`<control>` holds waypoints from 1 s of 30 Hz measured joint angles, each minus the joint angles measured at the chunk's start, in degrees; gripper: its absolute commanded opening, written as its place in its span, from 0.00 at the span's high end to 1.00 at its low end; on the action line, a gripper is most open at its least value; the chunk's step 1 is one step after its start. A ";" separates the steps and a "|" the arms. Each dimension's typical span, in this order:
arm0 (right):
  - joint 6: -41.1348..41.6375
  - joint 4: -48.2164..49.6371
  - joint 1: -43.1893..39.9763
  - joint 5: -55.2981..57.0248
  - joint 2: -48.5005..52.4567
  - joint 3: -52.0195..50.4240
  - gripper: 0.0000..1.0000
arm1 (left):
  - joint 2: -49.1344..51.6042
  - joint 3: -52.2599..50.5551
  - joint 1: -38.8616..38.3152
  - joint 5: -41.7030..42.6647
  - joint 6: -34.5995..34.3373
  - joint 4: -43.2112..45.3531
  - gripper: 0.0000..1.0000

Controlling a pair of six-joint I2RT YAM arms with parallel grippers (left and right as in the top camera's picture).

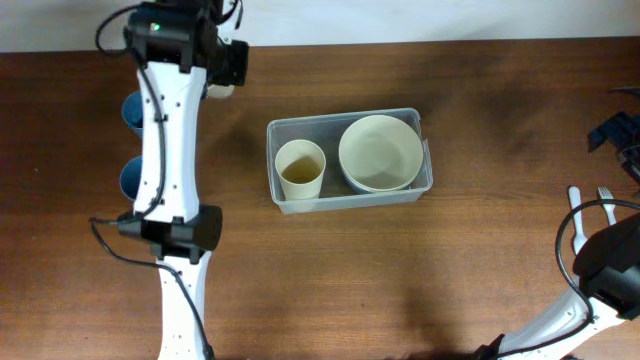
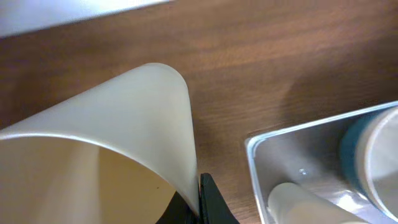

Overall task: Pack container
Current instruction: 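Carry the beige cup over the container and drop it into the first cup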

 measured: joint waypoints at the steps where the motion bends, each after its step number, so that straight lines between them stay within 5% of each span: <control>1: 0.04 0.00 0.00 0.02 0.00 0.00 0.01 | -1.16 0.00 -0.48 0.02 0.00 -0.09 0.98; 9: 0.04 0.00 0.00 0.02 0.00 0.00 0.01 | -16.22 -3.10 -8.07 2.16 0.00 -0.09 0.98; 19: 0.04 0.00 0.00 0.02 0.00 0.00 0.01 | -43.01 -22.82 -11.19 9.92 -3.48 -0.11 0.98; 30: 0.02 0.00 0.00 0.02 0.00 0.00 0.01 | -44.70 -47.39 -11.19 18.71 -4.57 0.35 0.98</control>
